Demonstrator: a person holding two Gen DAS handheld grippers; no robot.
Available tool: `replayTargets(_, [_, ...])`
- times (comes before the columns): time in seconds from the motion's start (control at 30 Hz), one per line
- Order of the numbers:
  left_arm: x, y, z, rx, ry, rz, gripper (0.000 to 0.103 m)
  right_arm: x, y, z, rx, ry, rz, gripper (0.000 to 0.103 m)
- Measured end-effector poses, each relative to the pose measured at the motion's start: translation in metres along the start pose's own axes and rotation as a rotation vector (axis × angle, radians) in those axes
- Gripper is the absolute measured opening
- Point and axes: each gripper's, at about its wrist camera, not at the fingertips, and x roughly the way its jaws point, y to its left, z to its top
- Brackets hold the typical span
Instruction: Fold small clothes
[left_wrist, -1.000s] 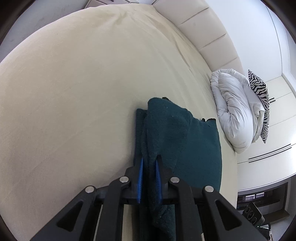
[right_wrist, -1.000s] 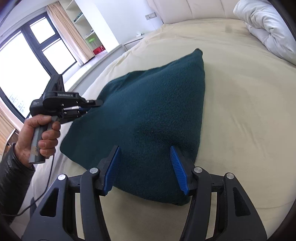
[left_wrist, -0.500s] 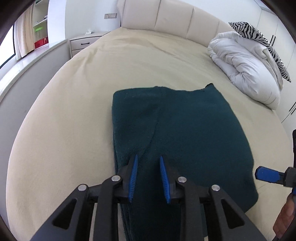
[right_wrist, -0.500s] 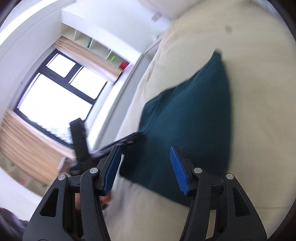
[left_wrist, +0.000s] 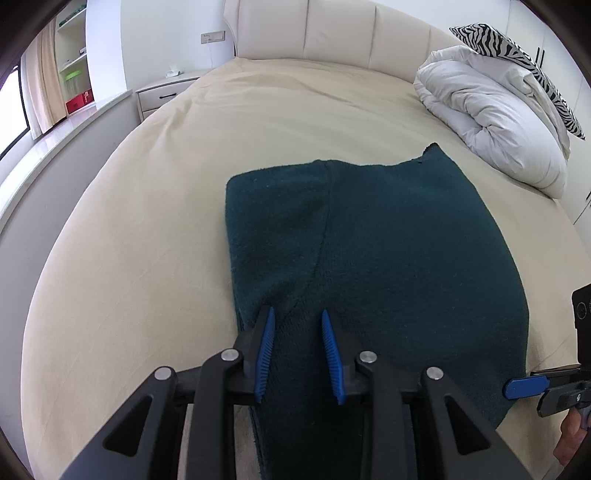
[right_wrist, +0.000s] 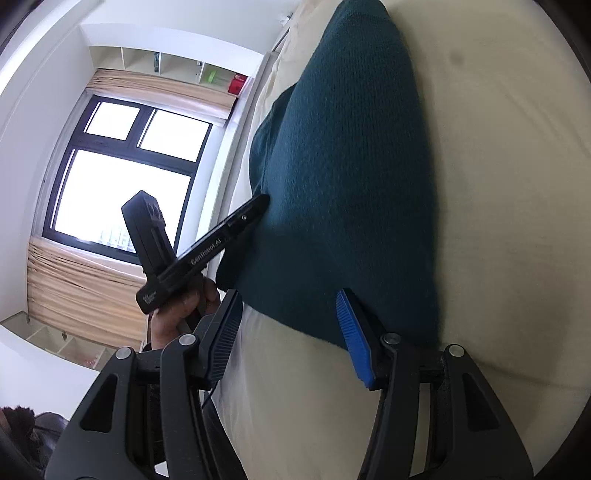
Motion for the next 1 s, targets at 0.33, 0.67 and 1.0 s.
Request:
replayTargets(0.33, [-0.002,0.005,0.004,-0.026,0.000,-0.040,0.031,-0.046,0.027,-0.001,-0.072,-0.070,-0.044,0.053])
replayTargets(0.67, [-0.014,0.004,0.062,-0.059,-0.077,-0.111,0.041,-0.012,0.051,0.114,-0.045,-0.083,-0.040,0.054])
replayTargets(1.0, [0.051,0.020,0.073,-0.118,-0.011,-0.170,0.041,0.008,0.003,0.180,0.098,-0.118,-0.103,0.052])
